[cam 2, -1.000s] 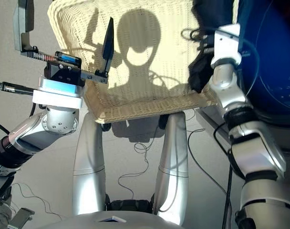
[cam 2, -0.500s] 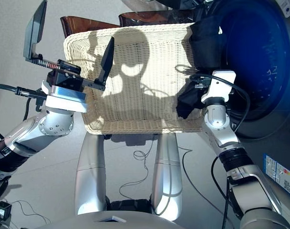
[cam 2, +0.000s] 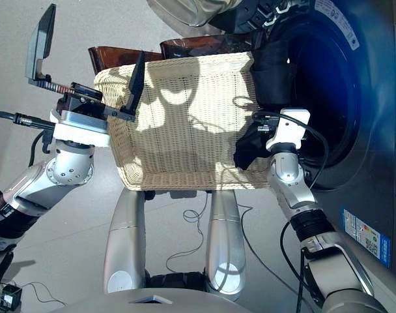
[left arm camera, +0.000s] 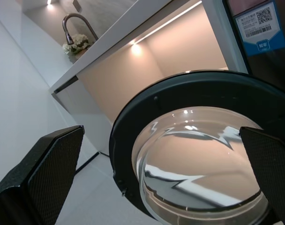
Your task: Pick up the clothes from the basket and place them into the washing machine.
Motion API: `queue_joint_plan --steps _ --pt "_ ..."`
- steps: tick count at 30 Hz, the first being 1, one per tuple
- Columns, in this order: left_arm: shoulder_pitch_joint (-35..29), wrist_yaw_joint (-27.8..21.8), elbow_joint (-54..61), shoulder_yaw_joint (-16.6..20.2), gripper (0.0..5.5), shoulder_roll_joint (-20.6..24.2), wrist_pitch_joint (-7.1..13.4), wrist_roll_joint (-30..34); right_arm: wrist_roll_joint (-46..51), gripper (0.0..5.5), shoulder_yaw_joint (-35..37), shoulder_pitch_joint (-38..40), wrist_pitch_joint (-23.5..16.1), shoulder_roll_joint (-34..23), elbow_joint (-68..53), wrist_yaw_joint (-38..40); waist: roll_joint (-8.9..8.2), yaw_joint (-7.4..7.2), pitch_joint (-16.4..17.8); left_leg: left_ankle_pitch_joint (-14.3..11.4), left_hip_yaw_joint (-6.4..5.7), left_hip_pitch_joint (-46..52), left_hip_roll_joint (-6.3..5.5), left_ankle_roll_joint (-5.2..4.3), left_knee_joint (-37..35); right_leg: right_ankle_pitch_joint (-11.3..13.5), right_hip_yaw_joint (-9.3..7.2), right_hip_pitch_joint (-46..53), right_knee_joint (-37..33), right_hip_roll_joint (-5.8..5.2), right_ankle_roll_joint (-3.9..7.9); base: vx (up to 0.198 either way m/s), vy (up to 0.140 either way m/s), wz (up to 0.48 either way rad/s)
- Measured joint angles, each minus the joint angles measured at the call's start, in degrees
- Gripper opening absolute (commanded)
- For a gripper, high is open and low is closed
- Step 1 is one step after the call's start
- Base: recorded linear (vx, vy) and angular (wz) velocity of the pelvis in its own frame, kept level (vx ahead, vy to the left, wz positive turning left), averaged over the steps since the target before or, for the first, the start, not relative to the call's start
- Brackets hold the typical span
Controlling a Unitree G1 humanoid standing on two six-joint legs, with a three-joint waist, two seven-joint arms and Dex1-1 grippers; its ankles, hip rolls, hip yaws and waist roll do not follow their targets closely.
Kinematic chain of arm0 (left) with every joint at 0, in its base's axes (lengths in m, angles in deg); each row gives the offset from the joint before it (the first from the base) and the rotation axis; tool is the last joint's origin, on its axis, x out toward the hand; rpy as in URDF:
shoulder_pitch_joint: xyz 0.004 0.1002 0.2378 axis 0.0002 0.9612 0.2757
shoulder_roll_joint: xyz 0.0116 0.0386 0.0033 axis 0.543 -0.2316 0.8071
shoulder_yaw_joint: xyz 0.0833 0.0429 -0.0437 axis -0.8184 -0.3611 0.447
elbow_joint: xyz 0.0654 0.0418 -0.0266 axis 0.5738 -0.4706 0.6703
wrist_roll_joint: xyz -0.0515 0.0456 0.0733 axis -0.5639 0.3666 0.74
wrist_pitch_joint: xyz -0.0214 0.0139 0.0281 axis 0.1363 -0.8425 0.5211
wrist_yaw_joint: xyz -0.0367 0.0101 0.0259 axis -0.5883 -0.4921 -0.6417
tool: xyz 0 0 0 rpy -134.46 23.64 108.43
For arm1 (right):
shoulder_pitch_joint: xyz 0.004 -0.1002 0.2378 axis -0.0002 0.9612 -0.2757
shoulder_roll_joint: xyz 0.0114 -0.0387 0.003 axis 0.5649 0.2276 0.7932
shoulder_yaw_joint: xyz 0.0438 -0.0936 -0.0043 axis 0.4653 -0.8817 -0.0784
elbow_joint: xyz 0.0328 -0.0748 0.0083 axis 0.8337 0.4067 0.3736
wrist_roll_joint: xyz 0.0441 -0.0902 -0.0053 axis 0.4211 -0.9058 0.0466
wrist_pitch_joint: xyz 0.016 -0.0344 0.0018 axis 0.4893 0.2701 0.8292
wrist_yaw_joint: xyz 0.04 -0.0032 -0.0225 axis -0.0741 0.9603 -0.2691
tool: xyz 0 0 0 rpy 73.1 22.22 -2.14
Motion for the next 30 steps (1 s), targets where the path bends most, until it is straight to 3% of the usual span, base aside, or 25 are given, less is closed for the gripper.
queue_joint_plan --steps 8,18,30 --pt "0.2 0.0 0.0 0.0 5.50 -2.0 0.0 -0.8 -0.5 0.00 -0.1 -2.8 -0.1 0.3 0.6 0.3 0.01 0.24 0.0 0.1 0.41 -0.7 0.05 -0.06 0.0 0.0 0.49 -1.2 0.5 0.04 -0.04 0.000 0.000 0.000" --pt "1.8 -0.1 0.0 1.5 5.50 -2.0 0.0 -1.1 -1.4 0.00 -1.4 -2.9 -0.4 0.6 -1.6 -2.4 0.03 1.64 0.0 0.3 0.52 -1.0 -0.06 -0.01 0.2 0.1 0.60 -1.7 0.8 -0.07 -0.09 0.000 0.000 0.000" --pt "2.4 -0.1 0.0 1.7 5.50 -2.0 0.0 -1.1 -2.6 0.00 -3.1 -4.6 -0.3 0.6 -1.2 -2.3 0.05 1.65 0.0 0.3 0.67 -2.5 -0.06 0.00 1.1 0.1 0.95 -3.3 1.7 -0.09 -0.15 0.000 0.000 0.000"
